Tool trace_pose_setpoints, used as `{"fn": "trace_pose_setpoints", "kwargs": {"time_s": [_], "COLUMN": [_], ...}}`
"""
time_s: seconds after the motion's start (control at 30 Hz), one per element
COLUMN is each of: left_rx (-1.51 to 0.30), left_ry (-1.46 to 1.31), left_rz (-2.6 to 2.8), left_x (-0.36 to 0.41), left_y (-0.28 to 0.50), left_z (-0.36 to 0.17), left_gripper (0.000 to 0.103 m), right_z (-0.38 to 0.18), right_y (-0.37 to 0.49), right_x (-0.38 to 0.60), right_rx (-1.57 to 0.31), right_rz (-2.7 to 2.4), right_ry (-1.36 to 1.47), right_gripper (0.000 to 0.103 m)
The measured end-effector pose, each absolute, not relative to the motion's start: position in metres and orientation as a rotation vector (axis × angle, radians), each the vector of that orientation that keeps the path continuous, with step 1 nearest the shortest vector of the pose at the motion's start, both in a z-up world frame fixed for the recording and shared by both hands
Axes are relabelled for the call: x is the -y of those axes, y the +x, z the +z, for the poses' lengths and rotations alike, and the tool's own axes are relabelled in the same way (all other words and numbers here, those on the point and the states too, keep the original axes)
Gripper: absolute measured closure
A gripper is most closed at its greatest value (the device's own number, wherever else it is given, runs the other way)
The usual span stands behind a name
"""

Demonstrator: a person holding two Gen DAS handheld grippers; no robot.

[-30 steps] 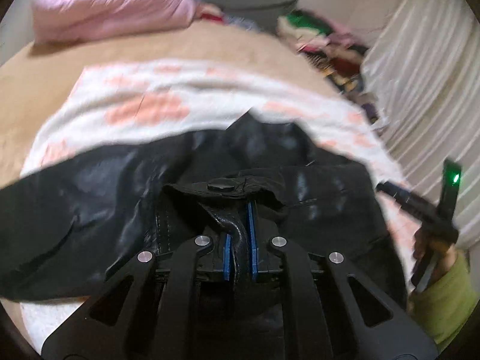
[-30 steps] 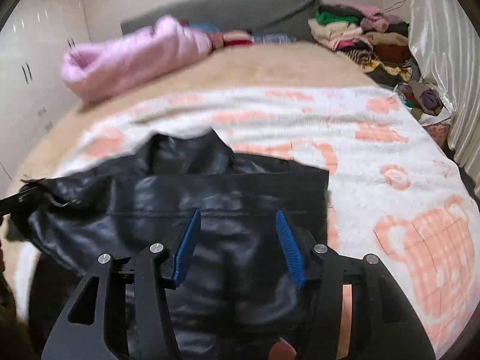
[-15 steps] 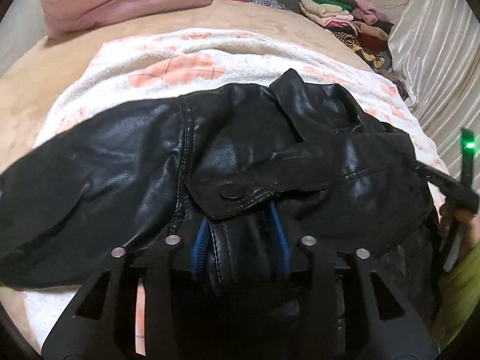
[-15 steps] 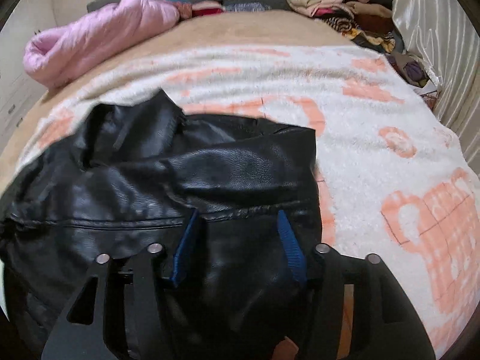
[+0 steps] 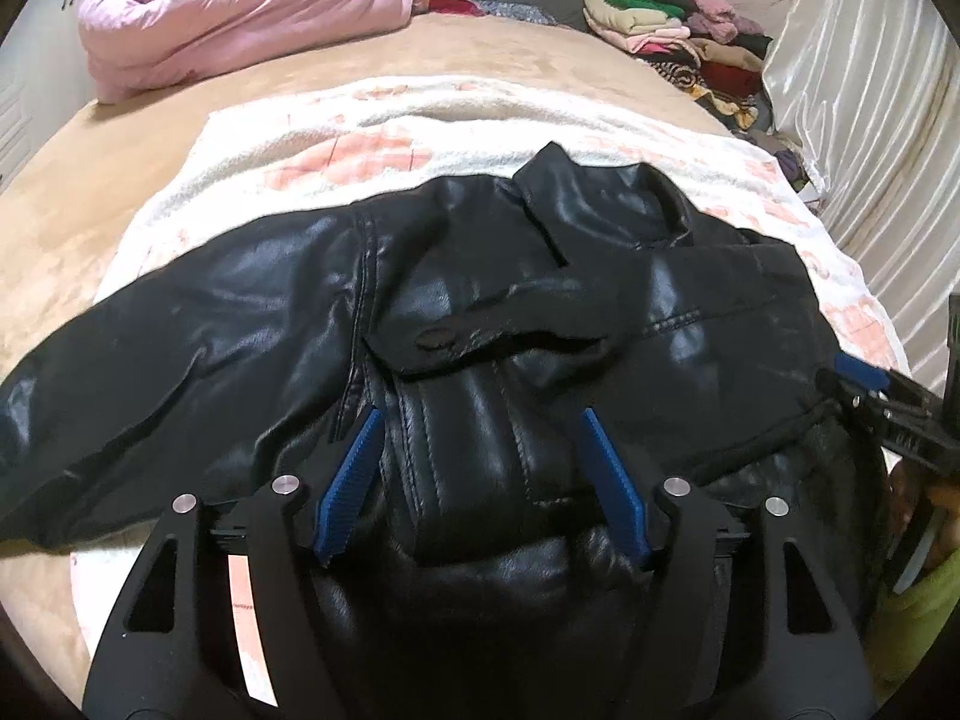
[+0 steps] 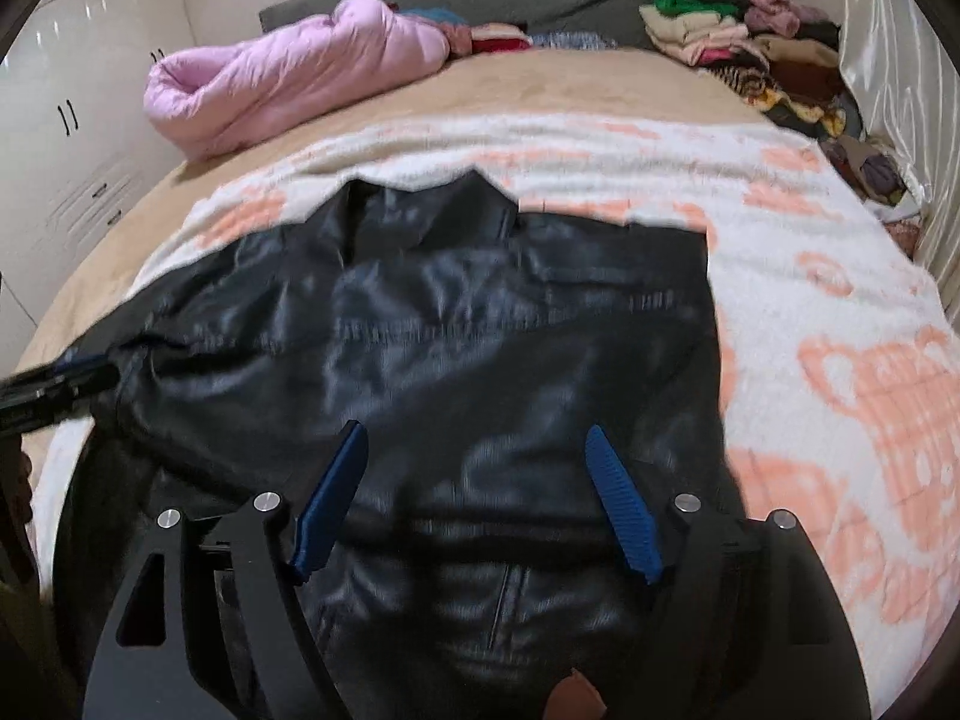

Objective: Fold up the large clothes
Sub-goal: 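Move the left tool to the cuff of the other sleeve, then grasp the sleeve cuff with the left tool and lift it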

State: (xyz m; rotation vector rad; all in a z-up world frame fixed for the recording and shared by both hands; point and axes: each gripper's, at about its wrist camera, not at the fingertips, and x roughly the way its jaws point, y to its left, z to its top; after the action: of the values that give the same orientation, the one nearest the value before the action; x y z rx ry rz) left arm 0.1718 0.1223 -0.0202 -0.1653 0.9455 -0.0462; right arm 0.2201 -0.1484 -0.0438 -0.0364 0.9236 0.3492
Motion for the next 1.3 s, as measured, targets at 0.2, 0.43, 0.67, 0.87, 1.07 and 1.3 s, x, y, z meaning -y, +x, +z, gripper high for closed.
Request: {"fn": "trace_pose_setpoints", "kwargs": {"time_s": [0.2,0.43,0.67,0.87,1.07,1.3], "left_rx": [-0.956,-0.918,-0.882,-0.883,-0.872,-0.86], "left_ry": [-0.183,-0.206,-0.253,-0.287,-0.381,-0.508], "left_rz": [-0.029,0.002,0.079,0.196,0.281,0.339], "left_x": [-0.128,-0.141,-0.17,-0.206,-0.249,-0.286], "left_y": [0.167,0.15,0.127,0.109,0.087,0.067], "left_z": [-0.025,-0.011,0.0,0.0,-0.003,-0.007], "left_gripper": [0.044,0.027,0.01,0.01,0.01,0.01], "right_z": [-0.06,-0.019,0.006,0.017,0.027,0.033], "right_y": [0.222,0.205,0.192,0.182,0.171,0.16], "right_x": [0.149,0.116,0.059,0.015,-0.028,-0.071], "right_rx": [-0.966,-0.861,-0.807,-0.787,-0.766,-0.748], "right_rz": [0.312,0.438,0.544,0.621,0.703,0.772], "right_ry": [-0.056,-0.049,-0.102,-0.136,-0.166,-0.206], "right_gripper": [0.028,0.014,0.008,0.007,0.007,0.007]}}
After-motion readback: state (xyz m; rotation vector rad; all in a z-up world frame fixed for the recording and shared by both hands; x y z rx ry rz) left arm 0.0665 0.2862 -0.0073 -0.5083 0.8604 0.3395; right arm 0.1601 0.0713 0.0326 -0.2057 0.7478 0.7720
